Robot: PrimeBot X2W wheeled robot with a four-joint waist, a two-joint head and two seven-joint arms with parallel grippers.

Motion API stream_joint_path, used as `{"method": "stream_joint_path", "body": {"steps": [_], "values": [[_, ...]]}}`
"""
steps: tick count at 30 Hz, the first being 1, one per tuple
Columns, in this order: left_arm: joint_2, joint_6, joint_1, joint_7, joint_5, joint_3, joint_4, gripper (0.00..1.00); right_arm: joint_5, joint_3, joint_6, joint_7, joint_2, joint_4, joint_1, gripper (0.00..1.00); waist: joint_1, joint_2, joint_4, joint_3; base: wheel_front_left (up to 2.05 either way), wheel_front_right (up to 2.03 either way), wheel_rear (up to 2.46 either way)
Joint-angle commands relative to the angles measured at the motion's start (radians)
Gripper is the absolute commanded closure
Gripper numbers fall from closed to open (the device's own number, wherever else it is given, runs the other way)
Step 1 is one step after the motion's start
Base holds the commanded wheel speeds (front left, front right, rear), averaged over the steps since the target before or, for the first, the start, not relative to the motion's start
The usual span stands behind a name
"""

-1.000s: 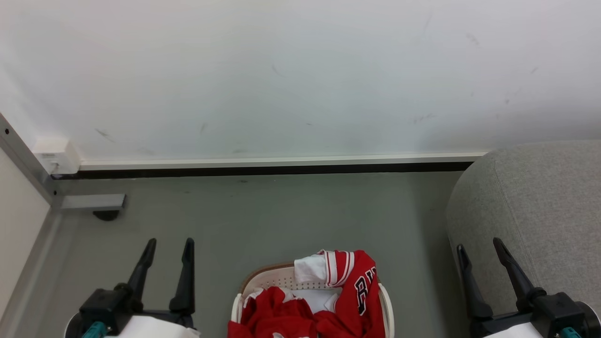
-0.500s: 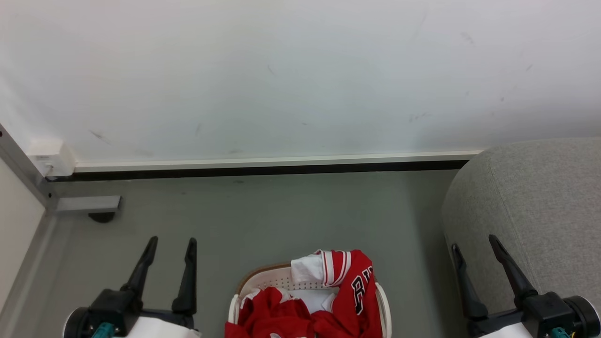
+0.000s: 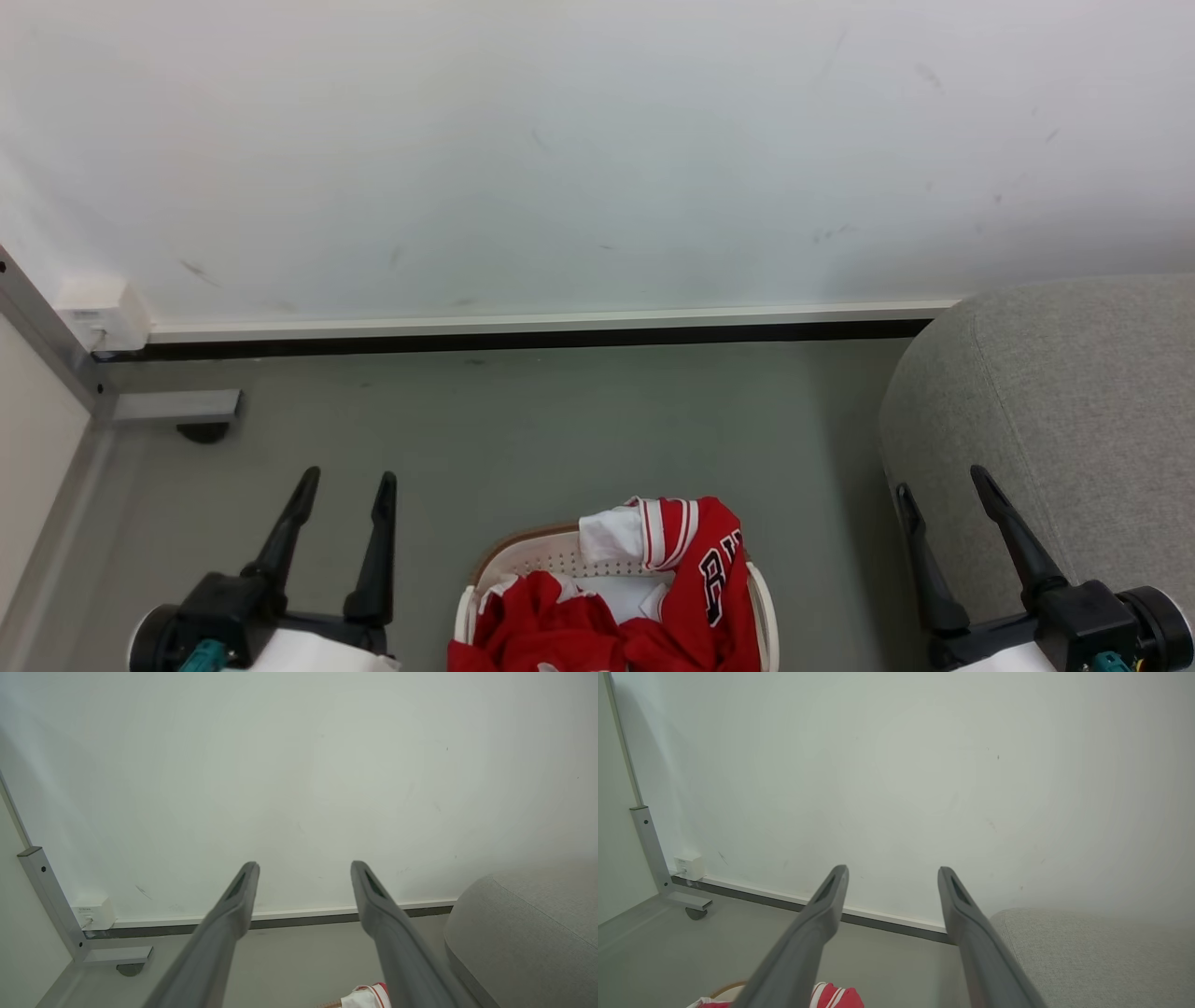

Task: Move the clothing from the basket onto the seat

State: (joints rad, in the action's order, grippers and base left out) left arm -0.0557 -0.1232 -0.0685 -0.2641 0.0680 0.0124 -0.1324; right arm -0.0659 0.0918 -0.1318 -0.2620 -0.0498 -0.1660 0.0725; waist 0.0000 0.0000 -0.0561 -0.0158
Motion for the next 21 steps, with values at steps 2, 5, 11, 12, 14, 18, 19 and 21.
{"method": "stream_joint_path", "body": {"steps": [2,5,11,12,14,18,19,21], "values": [[-0.002,-0.002,-0.005,-0.001,0.002,0.005,-0.004,0.00,-0.011,-0.001,0.002,-0.002,0.001,0.000,0.002,0.00,0.0000,0.0000,0.000,0.001,0.00,0.00,0.00],[-0.001,-0.003,-0.001,-0.001,0.007,0.010,0.005,0.00,-0.011,0.001,0.002,-0.002,0.001,0.001,0.001,0.00,0.0000,0.0000,-0.001,0.001,0.00,0.00,0.00],[0.001,-0.005,-0.005,-0.001,0.031,0.015,-0.004,0.00,-0.016,0.001,0.002,-0.002,0.001,0.006,0.005,0.00,0.0000,0.0000,-0.006,-0.004,0.00,0.00,0.00],[0.001,-0.006,-0.008,-0.001,0.033,0.013,-0.005,0.00,-0.021,0.004,0.002,-0.002,0.001,0.007,0.005,0.00,0.0000,0.0000,-0.007,-0.006,0.00,0.00,0.00],[0.002,-0.005,-0.013,-0.001,0.033,0.012,-0.008,0.00,-0.039,0.000,0.002,-0.002,0.000,0.008,0.007,0.00,0.0000,0.0000,-0.013,-0.013,0.00,0.00,0.00],[0.002,-0.006,-0.023,-0.001,0.037,0.009,-0.023,0.00,-0.043,-0.003,0.002,-0.002,0.000,0.013,0.014,0.00,0.0000,0.0000,-0.025,-0.031,0.00,0.00,0.00],[0.002,-0.006,-0.030,-0.001,0.036,0.006,-0.027,0.00,-0.043,-0.003,0.002,-0.002,0.000,0.016,0.018,0.00,0.0000,0.0000,-0.029,-0.039,0.00,0.00,0.00],[0.002,-0.007,-0.044,-0.001,0.036,0.001,-0.035,0.00,-0.045,-0.008,0.002,-0.002,0.000,0.024,0.028,0.00,0.0000,0.0000,-0.039,-0.060,0.00,0.00,0.00]]}}
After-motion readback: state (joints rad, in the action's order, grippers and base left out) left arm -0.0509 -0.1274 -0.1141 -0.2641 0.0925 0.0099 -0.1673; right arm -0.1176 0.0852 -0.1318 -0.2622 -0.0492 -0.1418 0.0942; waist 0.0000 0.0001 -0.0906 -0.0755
